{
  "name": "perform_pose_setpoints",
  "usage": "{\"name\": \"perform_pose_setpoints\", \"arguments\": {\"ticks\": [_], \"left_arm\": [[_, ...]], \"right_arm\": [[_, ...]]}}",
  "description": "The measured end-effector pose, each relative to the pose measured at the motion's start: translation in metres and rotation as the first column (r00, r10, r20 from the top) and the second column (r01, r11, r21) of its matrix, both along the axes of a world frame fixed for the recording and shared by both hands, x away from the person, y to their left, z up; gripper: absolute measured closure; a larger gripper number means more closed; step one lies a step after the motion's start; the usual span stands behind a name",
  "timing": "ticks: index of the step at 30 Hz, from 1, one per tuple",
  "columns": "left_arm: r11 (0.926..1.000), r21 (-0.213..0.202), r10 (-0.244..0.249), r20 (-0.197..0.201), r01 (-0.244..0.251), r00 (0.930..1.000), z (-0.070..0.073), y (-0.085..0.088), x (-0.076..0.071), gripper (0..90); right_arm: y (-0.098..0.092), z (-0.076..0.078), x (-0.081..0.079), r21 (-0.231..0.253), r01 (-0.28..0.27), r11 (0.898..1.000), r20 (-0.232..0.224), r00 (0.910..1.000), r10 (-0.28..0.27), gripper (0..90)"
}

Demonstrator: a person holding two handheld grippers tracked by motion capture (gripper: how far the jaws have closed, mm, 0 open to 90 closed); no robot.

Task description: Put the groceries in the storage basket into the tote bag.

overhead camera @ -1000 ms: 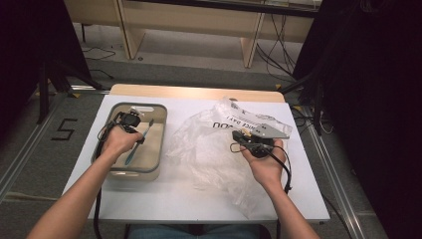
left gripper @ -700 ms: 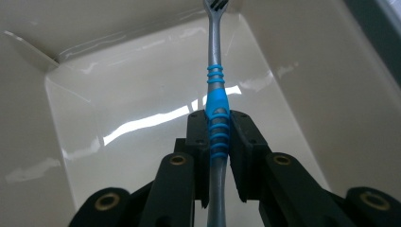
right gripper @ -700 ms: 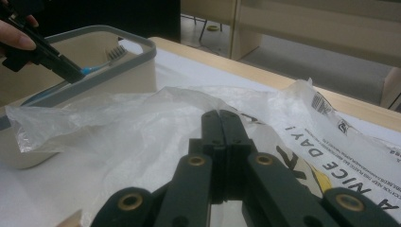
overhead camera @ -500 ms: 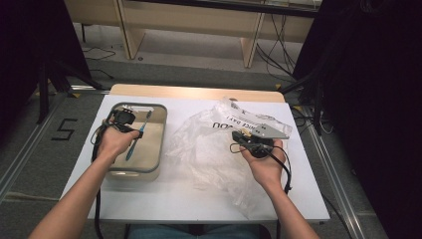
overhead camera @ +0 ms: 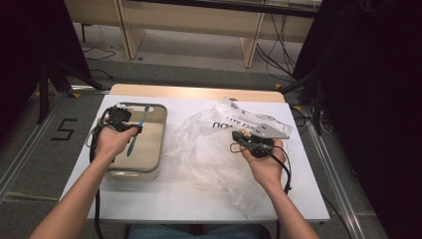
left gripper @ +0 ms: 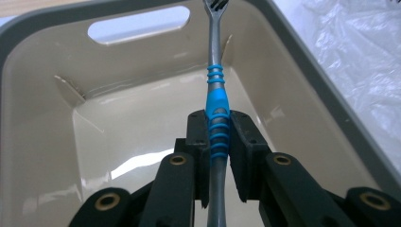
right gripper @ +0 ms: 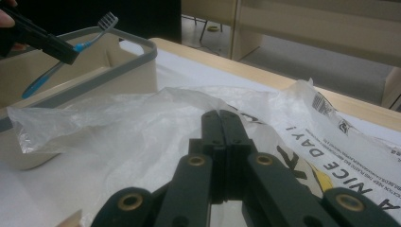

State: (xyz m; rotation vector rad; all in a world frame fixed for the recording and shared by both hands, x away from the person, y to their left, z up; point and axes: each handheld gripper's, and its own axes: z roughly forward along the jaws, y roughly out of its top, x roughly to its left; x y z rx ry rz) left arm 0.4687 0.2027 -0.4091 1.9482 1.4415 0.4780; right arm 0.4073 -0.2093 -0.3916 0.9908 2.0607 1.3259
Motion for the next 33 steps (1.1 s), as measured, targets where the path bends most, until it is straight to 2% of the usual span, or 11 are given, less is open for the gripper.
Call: {"name": "perform_pose_setpoints", "arguments": {"ticks": [5,11,24,33], "left_arm": [[0.9996,-0.029,-0.002,0.01,0.002,0.9999,0.003,0.001,-0.004,78.5],[0.9987,-0.051,0.004,0.049,-0.002,0.9988,0.01,-0.001,-0.008,78.5],[0.9966,-0.08,-0.01,0.106,0.018,0.9943,0.029,-0.004,-0.021,78.6],[0.9942,-0.099,-0.029,0.136,0.043,0.9903,0.036,-0.009,-0.03,78.5]], "right_arm": [[-0.001,0.0,0.0,0.005,0.003,1.0,0.0,1.0,-0.003,90.0],[0.0,0.0,0.0,0.007,0.003,1.0,0.0,1.0,-0.003,90.0],[0.0,0.001,0.0,0.009,0.004,1.0,-0.003,1.0,-0.004,90.0],[0.0,0.0,0.0,0.012,0.004,1.0,-0.004,1.0,-0.004,90.0]]}}
